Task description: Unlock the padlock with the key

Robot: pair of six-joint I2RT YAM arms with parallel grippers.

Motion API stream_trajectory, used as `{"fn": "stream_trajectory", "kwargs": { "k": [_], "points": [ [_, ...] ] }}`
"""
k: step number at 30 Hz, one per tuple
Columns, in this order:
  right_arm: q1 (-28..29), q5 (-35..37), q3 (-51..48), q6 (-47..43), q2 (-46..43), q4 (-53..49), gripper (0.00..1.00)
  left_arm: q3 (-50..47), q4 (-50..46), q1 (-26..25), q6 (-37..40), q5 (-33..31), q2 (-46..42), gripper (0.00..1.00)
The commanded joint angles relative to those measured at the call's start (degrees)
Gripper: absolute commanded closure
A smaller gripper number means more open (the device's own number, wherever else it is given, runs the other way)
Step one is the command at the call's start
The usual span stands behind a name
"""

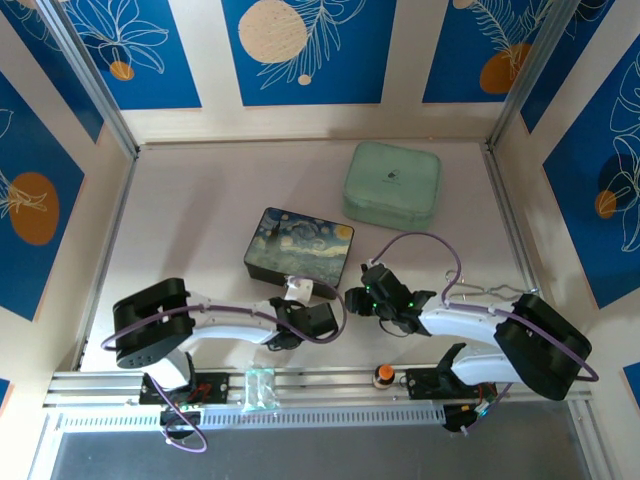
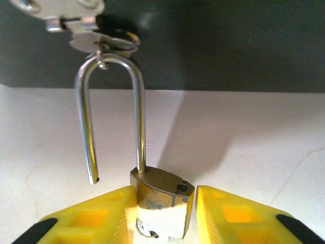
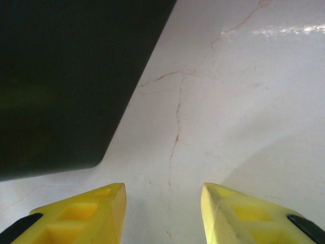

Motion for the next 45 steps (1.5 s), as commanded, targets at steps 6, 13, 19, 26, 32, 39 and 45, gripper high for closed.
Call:
{"fn": "stream_trajectory", "kwargs": {
  "k": [6,13,19,26,32,39,45],
  "points": [
    [3.29,-0.73,-3.32,-1.01,-10.79,-1.41,0.53,-7.05,8.56,2.78,0.75,6.74,-14.18,0.44],
    [8.27,-0.7,-2.58,0.31,-21.04,-6.22,0.51,-10.4,13.72,11.05,7.79,17.18,-25.78,0.27],
    [14.67,0.77,2.17,-1.15,-16.46,-3.88,0.5,-10.23,12.46,18.09,12.59,19.93,-34.39,0.2],
    [17.95,-1.08,14.99,-4.11,4.17,-1.26,0.51,-15.76,18.43,27.36,11.64,27.72,-40.41,0.16],
    [16.38,-3.04,23.38,-2.92,18.69,-1.02,0.56,-18.05,19.84,31.26,11.04,31.19,-42.76,0.15],
    [16.56,-5.03,27.81,-4.24,26.37,0.8,0.56,-20.33,19.47,31.48,10.49,30.92,-44.48,0.14],
    [16.18,-5.38,27.75,-3.07,29.16,2.36,0.58,-22.71,22.72,31.5,8.54,31.82,-44.58,0.12]
  ]
}}
